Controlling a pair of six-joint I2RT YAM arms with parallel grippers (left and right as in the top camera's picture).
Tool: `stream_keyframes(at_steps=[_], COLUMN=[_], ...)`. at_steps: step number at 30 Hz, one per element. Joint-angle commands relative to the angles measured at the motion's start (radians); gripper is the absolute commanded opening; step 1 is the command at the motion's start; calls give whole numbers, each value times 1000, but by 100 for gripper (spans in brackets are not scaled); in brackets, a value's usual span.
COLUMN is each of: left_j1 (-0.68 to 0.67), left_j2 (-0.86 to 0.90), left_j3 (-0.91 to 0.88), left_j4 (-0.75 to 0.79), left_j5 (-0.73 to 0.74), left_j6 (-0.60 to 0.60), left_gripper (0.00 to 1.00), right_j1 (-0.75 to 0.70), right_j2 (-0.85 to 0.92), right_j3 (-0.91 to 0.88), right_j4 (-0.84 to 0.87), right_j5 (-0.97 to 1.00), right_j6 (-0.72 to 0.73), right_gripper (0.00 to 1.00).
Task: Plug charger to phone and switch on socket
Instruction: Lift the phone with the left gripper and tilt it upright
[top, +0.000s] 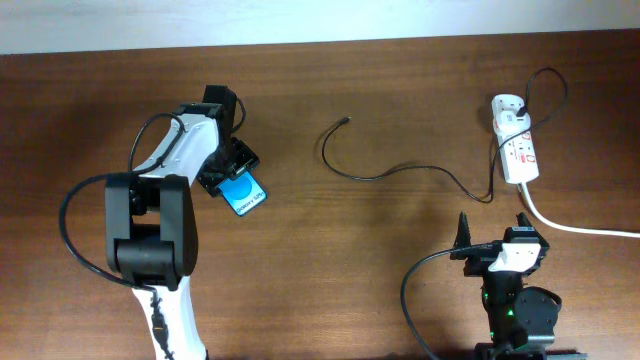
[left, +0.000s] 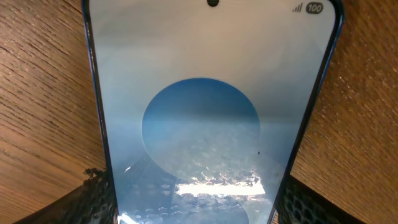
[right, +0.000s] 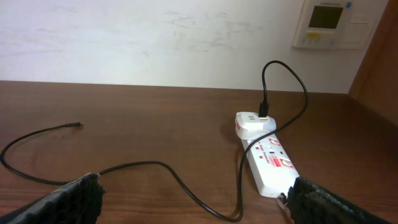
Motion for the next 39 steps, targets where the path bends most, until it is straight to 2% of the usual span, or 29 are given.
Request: stream_keyframes(at_steps=[1, 5, 8, 10, 17, 22, 28, 32, 39], left_j1=[3, 3, 4, 3, 3, 3, 3, 3, 3], left_j2=[90, 90, 90, 90, 90, 90, 90, 90, 90], left_j3=[-68, -59, -48, -42, -42, -42, -42, -42, -42], left_j4=[-21, -42, -54, -55, -60, -63, -63, -63, -63], left_j5=[-37, -37, -33, -33, -33, -33, -33, -33, -33], left_j6=[-17, -17, -17, -17, -17, -17, -17, -17, -17], left_gripper=[62, 60, 61, 70, 82, 99, 100, 78, 72], right_j1=[-4, -4, -4, -4, -4, -4, -4, -4, -4], right_j2=[-5, -5, -5, -5, -5, -5, -5, -5, -5], right_j3=[-8, -8, -8, -8, -8, -8, -8, -8, -8], right_j4=[-2, -2, -2, -2, -2, -2, -2, -2, -2], right_j5=[-5, -5, -5, -5, -5, -5, -5, -5, -5], right_j6=[1, 1, 1, 1, 1, 1, 1, 1, 1], right_gripper=[98, 98, 98, 98, 98, 98, 98, 98, 98])
